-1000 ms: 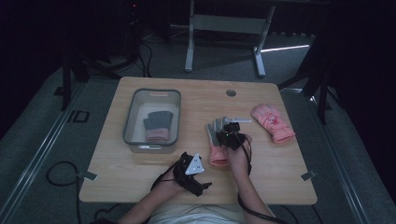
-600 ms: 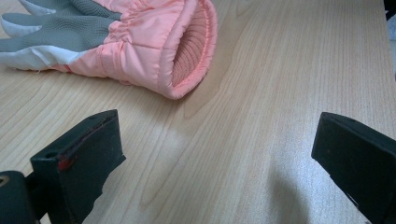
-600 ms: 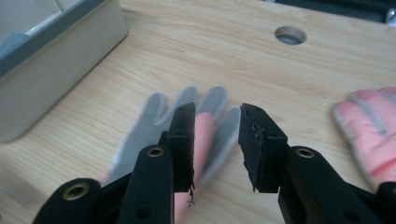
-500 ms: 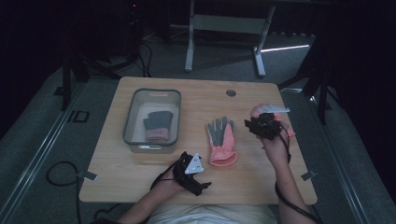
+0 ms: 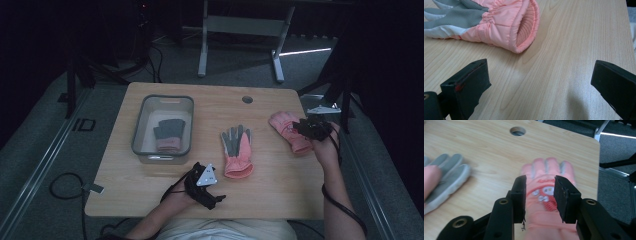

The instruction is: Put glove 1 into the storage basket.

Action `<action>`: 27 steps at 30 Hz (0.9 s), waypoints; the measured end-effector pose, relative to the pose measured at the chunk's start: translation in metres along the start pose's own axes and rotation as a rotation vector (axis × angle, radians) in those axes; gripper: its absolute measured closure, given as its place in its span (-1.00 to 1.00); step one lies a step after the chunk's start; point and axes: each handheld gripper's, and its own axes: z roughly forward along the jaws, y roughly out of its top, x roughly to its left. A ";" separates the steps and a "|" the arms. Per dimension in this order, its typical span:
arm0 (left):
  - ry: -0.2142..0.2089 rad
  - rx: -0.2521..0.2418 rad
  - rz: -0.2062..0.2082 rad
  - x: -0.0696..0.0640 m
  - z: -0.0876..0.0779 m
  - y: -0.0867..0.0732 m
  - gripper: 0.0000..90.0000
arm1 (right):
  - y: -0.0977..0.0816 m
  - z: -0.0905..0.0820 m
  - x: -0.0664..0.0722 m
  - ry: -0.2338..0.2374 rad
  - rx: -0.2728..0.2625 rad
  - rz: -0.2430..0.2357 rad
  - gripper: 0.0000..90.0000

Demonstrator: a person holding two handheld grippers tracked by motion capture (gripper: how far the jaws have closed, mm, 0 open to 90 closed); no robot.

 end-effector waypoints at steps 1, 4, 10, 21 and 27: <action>-0.001 0.001 0.000 0.000 0.000 0.000 -0.96 | 0.001 0.004 -0.005 -0.001 0.015 0.004 0.35; -0.001 -0.004 -0.002 0.001 0.000 -0.001 -0.96 | 0.003 0.015 -0.015 0.014 0.037 0.004 0.32; -0.003 0.001 0.002 0.002 0.000 -0.001 -0.96 | 0.004 0.042 -0.022 0.023 0.113 -0.016 0.22; -0.006 -0.008 0.004 0.002 -0.001 -0.002 -0.97 | -0.015 0.078 -0.017 -0.027 0.227 -0.093 0.17; -0.009 -0.004 0.010 0.002 0.000 -0.002 -0.97 | -0.022 0.082 -0.020 -0.002 0.200 -0.044 0.34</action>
